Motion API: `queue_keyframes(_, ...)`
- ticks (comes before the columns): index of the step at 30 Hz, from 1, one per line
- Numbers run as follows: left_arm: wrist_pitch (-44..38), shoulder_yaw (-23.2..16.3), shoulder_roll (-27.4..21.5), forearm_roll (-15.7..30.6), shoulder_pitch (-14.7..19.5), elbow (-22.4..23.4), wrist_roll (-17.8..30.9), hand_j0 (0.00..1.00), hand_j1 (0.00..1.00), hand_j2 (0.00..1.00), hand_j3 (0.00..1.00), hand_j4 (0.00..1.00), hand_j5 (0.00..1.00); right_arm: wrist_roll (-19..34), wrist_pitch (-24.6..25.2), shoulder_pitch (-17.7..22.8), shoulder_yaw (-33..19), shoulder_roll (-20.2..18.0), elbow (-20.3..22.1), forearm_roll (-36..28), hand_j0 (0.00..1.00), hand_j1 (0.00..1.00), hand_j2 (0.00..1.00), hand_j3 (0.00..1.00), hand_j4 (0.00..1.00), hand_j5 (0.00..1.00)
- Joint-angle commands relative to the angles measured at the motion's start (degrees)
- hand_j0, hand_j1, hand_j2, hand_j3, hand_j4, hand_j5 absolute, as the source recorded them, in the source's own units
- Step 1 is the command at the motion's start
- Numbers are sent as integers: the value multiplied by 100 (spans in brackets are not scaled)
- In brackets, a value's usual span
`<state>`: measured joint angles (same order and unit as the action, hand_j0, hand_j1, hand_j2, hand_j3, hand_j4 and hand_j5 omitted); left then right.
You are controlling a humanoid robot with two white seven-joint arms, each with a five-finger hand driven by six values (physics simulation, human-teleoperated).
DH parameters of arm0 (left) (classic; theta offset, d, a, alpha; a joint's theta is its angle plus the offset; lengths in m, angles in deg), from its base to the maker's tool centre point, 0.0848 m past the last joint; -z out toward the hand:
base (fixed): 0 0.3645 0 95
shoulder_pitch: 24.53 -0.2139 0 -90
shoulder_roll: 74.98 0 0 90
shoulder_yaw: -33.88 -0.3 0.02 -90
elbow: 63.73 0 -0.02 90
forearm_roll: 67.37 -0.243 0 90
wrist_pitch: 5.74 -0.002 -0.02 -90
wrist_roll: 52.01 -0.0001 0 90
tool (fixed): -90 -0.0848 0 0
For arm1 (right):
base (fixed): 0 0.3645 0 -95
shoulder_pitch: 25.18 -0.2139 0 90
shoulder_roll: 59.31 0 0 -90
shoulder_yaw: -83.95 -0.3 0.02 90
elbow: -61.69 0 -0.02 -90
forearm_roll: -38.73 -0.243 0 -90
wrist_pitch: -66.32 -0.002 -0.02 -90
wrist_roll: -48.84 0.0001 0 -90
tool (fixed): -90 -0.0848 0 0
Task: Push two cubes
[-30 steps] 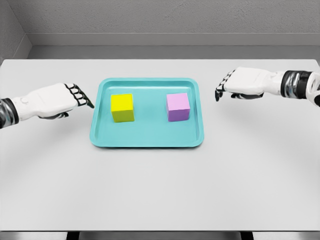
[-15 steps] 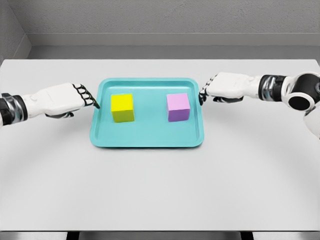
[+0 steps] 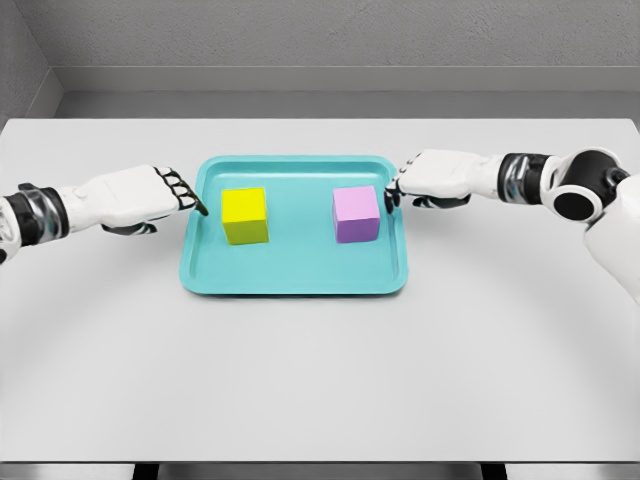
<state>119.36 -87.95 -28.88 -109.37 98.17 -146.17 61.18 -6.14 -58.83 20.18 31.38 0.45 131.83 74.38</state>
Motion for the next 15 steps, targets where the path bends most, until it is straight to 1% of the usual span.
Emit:
queue_keyframes(1, -10, 1, 48, 25, 0, 26, 10, 80, 80, 80, 80, 80, 80, -2, 15, 0, -7, 71, -9, -14, 55, 55, 55, 55, 55, 55)
queue_keyframes(6, -10, -87, 92, 34, 9, 26, 71, 80, 80, 80, 80, 80, 80, -2, 15, -9, 1, 124, -1, 29, 55, 55, 55, 55, 55, 55)
queue_keyframes(7, -10, -96, 92, 34, 9, 26, 71, 80, 80, 80, 80, 80, 80, -2, 15, -9, 1, 221, -1, 100, 55, 55, 55, 55, 55, 55)
queue_keyframes(9, -10, -96, 101, 34, 9, 35, 71, 80, 80, 80, 80, 80, 80, -2, 15, -9, 1, 265, -1, 153, 55, 55, 55, 55, 55, 55)
queue_keyframes(15, -10, -148, 136, 25, 9, 44, 80, 80, 80, 80, 80, 80, 80, -2, 15, 0, 1, 282, -1, 153, 55, 55, 55, 55, 55, 55)
